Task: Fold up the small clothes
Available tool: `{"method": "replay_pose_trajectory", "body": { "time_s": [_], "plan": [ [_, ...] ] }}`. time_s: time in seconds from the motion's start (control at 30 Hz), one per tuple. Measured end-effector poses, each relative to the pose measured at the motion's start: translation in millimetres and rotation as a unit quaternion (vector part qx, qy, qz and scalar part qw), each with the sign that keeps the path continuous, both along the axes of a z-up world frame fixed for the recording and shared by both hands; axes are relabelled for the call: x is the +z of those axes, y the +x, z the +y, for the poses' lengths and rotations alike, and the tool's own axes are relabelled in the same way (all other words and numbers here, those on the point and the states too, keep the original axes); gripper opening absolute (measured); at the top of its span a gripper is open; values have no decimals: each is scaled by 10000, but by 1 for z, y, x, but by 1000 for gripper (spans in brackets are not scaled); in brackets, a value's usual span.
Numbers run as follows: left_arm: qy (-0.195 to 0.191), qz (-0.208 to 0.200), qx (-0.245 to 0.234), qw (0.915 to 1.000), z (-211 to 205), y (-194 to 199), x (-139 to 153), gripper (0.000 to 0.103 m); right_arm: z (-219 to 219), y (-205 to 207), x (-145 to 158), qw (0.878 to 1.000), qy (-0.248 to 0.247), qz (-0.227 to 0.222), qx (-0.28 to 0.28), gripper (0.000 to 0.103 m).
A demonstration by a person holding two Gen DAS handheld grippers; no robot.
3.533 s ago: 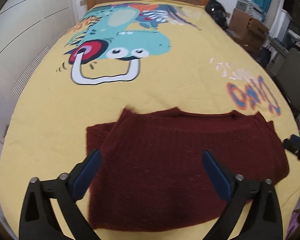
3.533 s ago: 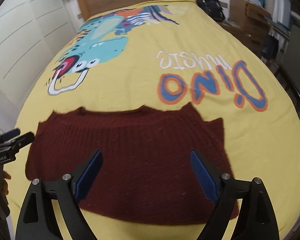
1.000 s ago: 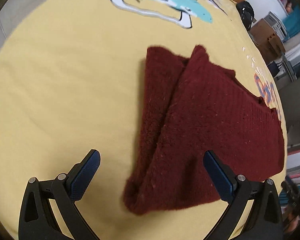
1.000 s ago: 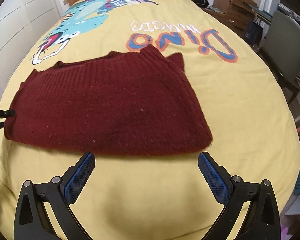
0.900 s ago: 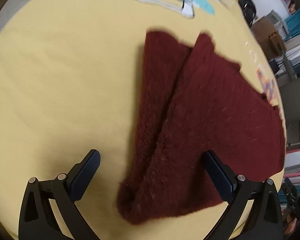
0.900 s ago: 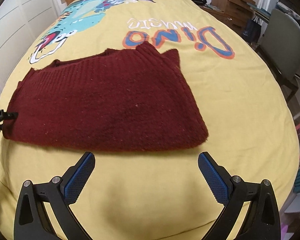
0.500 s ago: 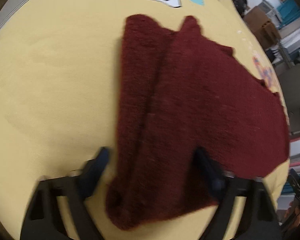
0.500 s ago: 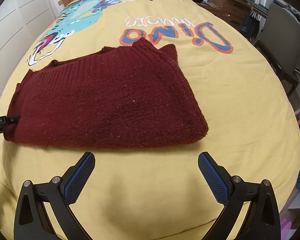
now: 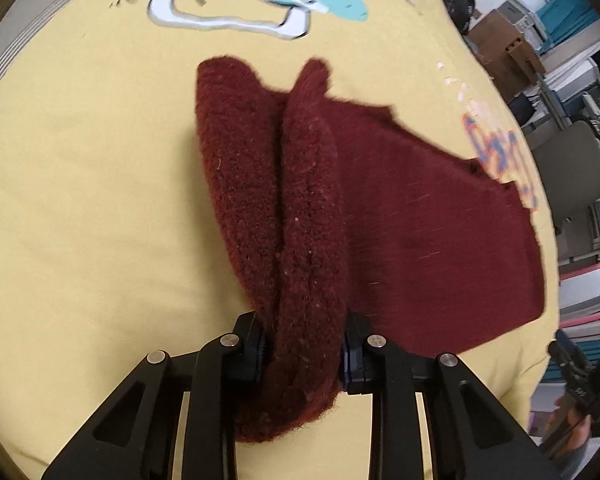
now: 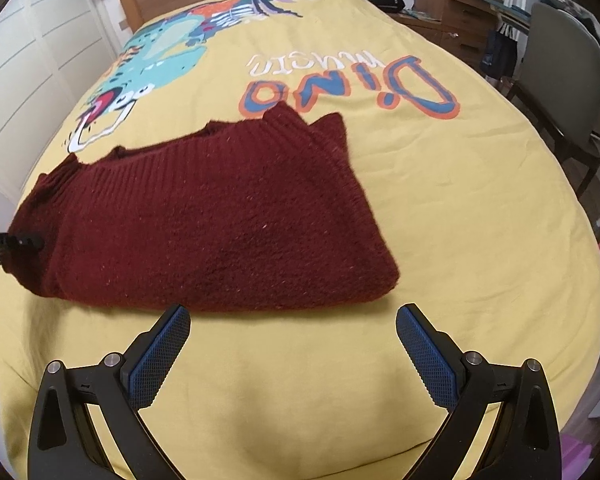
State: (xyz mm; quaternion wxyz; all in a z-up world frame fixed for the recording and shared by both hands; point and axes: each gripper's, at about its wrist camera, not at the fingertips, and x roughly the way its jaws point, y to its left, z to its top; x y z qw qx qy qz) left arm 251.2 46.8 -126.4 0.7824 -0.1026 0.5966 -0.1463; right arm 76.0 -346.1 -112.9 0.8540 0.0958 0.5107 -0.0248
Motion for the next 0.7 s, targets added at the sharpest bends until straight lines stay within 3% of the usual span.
{"method": "replay_pose_trajectory", "body": {
  "time_s": [0.13, 0.27, 0.37, 0.5, 0.7],
  "plan": [
    [-105, -168, -162, 9997, -25, 1, 32, 21, -16, -3, 5, 9999, 129, -41, -83, 103],
    [-484, -291, -264, 9981, -65, 13, 58, 20, -33, -5, 13, 9998, 122, -110, -132, 103],
    [-393, -444, -524, 9969, -110, 18, 75, 20, -49, -7, 21, 9995, 112, -173, -226, 103],
    [-345, -485, -868, 9944, -180, 26, 80, 19, -72, -9, 30, 9986, 145, -283, -426, 103],
    [-359, -477, -1316, 9895, -242, 14, 77, 19, -95, -17, 31, 9976, 206, -275, -607, 103]
  ]
}}
